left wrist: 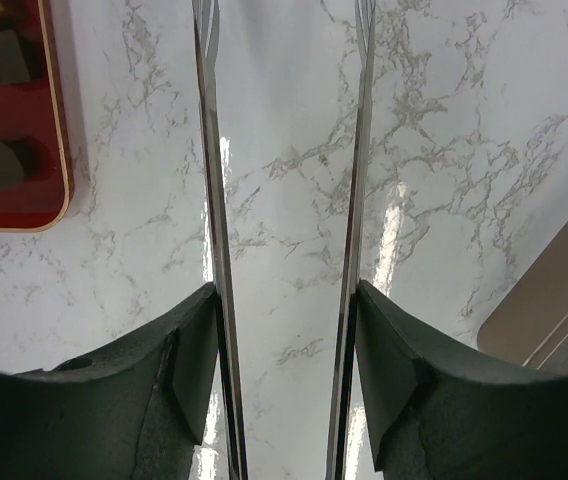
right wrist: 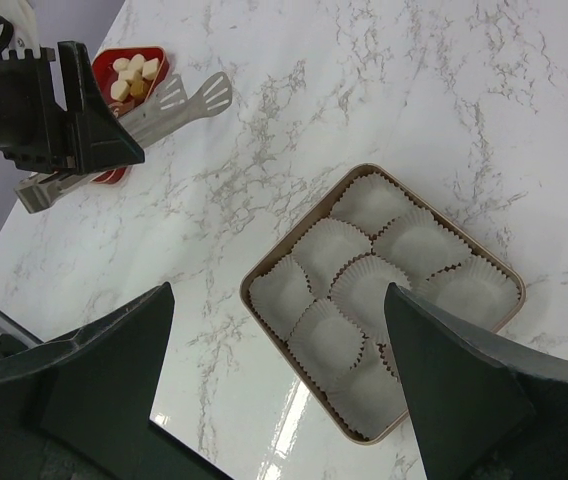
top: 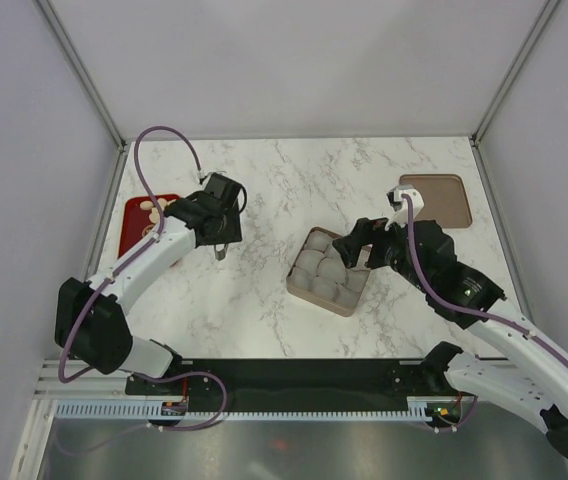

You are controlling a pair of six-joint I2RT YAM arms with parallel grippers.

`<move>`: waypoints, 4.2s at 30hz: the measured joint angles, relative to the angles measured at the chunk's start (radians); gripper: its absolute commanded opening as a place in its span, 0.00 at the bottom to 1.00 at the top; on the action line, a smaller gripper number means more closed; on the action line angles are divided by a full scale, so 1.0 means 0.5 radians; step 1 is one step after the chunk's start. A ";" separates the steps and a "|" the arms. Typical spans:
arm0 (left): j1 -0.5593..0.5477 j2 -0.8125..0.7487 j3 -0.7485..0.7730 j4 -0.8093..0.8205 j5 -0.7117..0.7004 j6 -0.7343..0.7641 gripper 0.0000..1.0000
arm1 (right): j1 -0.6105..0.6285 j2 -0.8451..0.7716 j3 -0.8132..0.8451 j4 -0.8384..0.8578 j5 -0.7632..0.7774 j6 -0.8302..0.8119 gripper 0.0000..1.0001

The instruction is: Pack the chocolate

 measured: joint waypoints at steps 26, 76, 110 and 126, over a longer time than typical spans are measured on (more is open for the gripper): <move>0.623 -0.166 0.027 -0.344 -0.243 0.060 0.58 | 0.000 -0.137 -0.019 0.004 -0.079 -0.062 0.96; 0.701 -0.082 -0.182 -0.254 -0.054 0.096 0.38 | 0.000 -0.236 -0.102 0.009 0.029 -0.115 0.96; -0.638 -0.242 0.391 -0.074 0.282 0.137 0.32 | 0.000 -0.375 0.147 -0.123 0.510 -0.163 0.95; -1.130 0.536 0.554 0.326 0.427 0.134 0.32 | 0.000 -0.570 0.176 -0.171 0.867 -0.175 0.95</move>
